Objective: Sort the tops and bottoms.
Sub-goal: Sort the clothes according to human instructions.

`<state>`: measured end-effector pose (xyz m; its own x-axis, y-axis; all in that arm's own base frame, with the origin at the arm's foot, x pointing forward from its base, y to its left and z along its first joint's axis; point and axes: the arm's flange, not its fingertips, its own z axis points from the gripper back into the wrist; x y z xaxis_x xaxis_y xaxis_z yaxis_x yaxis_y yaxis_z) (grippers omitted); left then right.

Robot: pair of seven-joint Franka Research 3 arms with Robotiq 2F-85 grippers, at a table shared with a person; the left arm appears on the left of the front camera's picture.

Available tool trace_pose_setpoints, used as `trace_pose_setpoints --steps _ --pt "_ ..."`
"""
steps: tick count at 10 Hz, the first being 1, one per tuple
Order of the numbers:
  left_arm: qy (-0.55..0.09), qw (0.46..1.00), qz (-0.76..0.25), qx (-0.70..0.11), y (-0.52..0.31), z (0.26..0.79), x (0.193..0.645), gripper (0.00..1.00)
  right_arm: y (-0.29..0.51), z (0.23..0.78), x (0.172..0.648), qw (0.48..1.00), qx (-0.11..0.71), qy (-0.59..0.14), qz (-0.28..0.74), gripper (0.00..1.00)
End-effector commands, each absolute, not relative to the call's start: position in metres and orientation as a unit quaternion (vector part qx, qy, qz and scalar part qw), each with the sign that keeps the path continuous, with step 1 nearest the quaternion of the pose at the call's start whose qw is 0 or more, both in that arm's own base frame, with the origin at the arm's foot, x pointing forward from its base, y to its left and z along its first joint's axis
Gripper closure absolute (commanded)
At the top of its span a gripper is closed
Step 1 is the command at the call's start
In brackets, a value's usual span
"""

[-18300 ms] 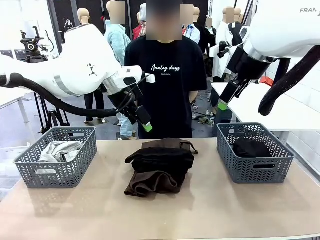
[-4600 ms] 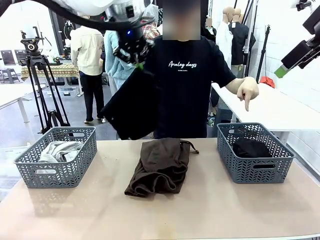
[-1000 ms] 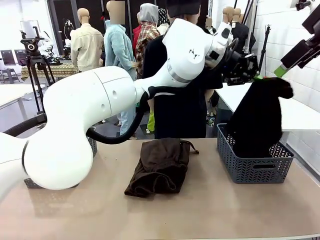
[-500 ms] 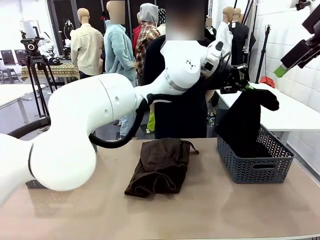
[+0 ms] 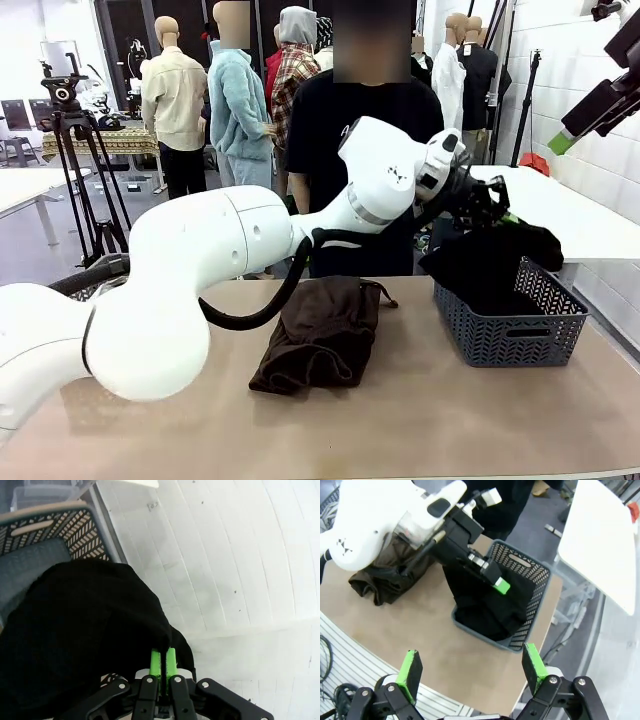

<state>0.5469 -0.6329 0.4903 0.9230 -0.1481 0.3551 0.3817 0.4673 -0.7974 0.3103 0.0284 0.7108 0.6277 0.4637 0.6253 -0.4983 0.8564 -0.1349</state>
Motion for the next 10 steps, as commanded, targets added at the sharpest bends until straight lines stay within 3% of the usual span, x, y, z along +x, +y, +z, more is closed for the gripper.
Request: trace_pose_setpoints --steps 1,4,7,10 --pt "-0.098 0.871 -0.158 -0.455 -0.735 0.502 0.633 1.0 0.028 0.712 0.311 0.902 0.021 -0.335 0.27 0.0" --pt "-0.064 0.905 -0.187 -0.377 -0.764 0.464 0.638 1.0 0.028 0.712 0.311 0.902 0.021 -0.335 0.27 0.0" --pt "-0.052 0.913 -0.188 -0.358 -0.77 0.456 0.639 1.0 0.028 0.712 0.311 0.902 0.021 -0.335 0.27 0.0" --pt "-0.075 0.911 -0.189 -0.359 -0.762 0.471 0.641 0.43 0.028 0.712 0.311 0.902 0.021 -0.335 0.27 0.0"
